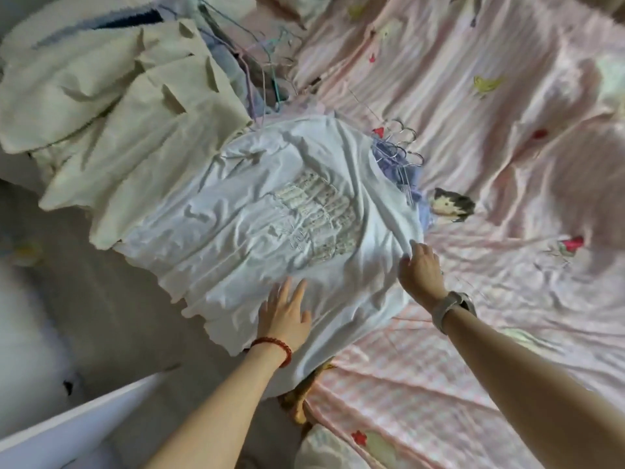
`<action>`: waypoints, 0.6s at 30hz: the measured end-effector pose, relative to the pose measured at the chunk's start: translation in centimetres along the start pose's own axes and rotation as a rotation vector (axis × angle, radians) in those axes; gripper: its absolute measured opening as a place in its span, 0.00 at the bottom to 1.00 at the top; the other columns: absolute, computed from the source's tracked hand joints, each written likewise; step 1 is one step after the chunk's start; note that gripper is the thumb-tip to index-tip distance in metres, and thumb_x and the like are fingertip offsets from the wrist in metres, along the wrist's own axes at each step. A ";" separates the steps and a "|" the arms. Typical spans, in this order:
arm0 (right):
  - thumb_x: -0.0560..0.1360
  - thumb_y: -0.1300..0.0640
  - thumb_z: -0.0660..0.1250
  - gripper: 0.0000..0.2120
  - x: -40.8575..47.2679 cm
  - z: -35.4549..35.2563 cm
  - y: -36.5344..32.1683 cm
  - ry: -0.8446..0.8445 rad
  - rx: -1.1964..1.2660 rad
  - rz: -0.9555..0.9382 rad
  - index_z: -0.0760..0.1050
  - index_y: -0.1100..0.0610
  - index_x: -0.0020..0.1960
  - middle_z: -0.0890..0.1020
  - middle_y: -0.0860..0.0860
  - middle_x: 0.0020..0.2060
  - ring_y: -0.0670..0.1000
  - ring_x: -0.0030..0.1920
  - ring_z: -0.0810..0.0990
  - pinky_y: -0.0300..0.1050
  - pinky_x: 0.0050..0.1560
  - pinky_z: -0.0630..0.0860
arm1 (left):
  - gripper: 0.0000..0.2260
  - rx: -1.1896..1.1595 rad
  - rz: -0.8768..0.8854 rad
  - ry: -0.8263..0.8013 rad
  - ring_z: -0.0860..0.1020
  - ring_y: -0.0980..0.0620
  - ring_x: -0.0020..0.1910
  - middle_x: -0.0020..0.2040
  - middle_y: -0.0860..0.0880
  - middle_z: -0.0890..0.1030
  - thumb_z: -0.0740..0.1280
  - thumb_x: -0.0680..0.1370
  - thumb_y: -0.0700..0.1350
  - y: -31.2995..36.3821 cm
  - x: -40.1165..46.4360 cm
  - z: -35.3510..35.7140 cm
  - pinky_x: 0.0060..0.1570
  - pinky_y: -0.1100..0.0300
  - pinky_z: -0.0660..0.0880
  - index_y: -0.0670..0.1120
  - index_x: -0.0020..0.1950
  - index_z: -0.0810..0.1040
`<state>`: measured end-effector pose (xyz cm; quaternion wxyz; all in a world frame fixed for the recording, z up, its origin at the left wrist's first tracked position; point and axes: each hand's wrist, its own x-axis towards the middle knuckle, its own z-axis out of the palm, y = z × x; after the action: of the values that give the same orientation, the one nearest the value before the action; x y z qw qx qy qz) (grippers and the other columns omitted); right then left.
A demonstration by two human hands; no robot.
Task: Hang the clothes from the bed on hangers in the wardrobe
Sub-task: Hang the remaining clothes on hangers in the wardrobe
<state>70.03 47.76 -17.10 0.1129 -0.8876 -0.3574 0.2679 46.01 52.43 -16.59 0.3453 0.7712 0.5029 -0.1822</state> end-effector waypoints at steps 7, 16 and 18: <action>0.77 0.58 0.58 0.19 8.7 -0.9 1.3 -0.203 0.227 0.272 0.66 0.67 0.64 0.74 0.64 0.60 0.62 0.60 0.73 0.48 0.54 0.69 | 0.27 -0.032 -0.060 -0.227 0.36 0.47 0.74 0.75 0.52 0.35 0.51 0.81 0.55 0.2 2.5 2.4 0.71 0.46 0.45 0.56 0.75 0.39; 0.78 0.52 0.52 0.14 8.9 -1.2 -2.4 0.211 0.504 0.213 0.72 0.59 0.43 0.76 0.64 0.44 0.59 0.49 0.75 0.42 0.43 0.61 | 0.21 -0.223 -0.082 -0.136 0.54 0.48 0.74 0.75 0.46 0.56 0.57 0.80 0.45 0.3 3.6 0.0 0.71 0.55 0.55 0.47 0.73 0.60; 0.77 0.49 0.55 0.15 6.6 -1.2 -2.5 0.263 0.563 0.089 0.63 0.51 0.33 0.72 0.57 0.33 0.54 0.38 0.68 0.40 0.39 0.57 | 0.19 -0.242 -0.044 -0.002 0.61 0.48 0.71 0.72 0.44 0.63 0.57 0.80 0.44 1.0 4.3 -2.5 0.69 0.56 0.58 0.46 0.72 0.63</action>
<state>73.25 54.08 -17.72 0.3874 -0.8633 -0.2123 0.2440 48.63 56.75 -17.25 0.4323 0.7123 0.5378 -0.1285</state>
